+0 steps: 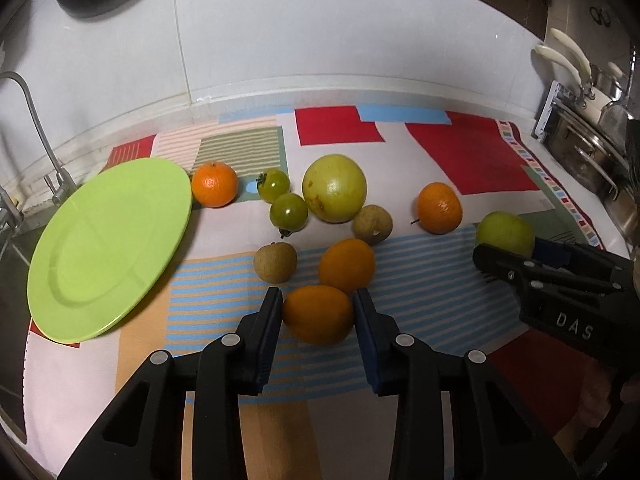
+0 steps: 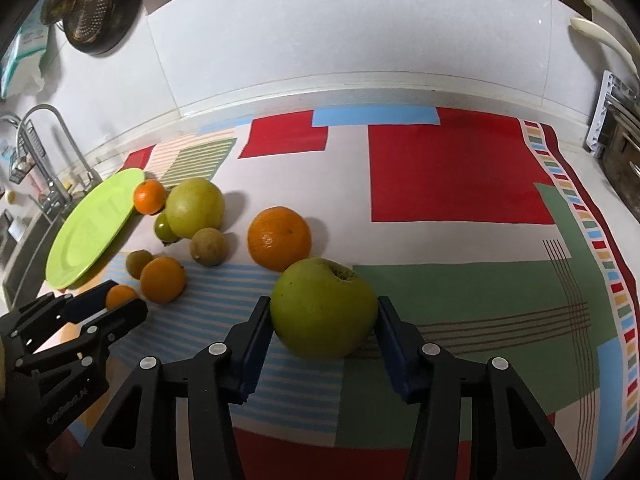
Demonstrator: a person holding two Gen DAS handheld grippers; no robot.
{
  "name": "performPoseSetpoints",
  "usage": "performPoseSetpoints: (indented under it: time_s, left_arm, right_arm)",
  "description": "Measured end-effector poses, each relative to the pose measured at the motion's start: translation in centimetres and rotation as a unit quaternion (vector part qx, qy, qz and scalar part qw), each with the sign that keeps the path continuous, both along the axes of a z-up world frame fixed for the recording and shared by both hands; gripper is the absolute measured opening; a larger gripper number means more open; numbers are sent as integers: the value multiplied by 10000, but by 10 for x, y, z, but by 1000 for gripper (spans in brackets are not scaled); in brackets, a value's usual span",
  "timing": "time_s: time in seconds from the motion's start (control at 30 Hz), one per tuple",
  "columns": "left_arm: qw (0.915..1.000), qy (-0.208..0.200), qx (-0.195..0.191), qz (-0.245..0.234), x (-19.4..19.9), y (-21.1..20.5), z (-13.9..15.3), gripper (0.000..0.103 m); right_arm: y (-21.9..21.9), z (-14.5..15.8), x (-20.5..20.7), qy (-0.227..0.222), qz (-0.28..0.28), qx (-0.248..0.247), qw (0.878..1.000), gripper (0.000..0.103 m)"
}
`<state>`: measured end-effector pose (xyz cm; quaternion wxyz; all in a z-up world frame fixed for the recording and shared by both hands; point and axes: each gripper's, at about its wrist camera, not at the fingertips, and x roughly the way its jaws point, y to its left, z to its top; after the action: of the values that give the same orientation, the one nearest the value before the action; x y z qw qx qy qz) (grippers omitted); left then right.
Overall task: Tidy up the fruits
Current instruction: 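Carry the green apple and the orange toward the light-green plate with both tools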
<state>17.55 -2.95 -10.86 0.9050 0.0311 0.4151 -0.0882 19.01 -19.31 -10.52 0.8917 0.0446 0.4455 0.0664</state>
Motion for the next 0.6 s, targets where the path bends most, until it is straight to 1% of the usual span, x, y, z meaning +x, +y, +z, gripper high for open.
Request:
performPoseSetpoints:
  time_s: [0.3,0.6]
  left_arm:
    - [9995,-279,-140,-34,-20,6,22,36]
    - [9975,-652,-245,-108,-56,20,49,36]
  right_arm:
    - [12,22,-25,-274,138,-7,9995,52]
    - [27,54,-60,-640,132,-97,9978,52]
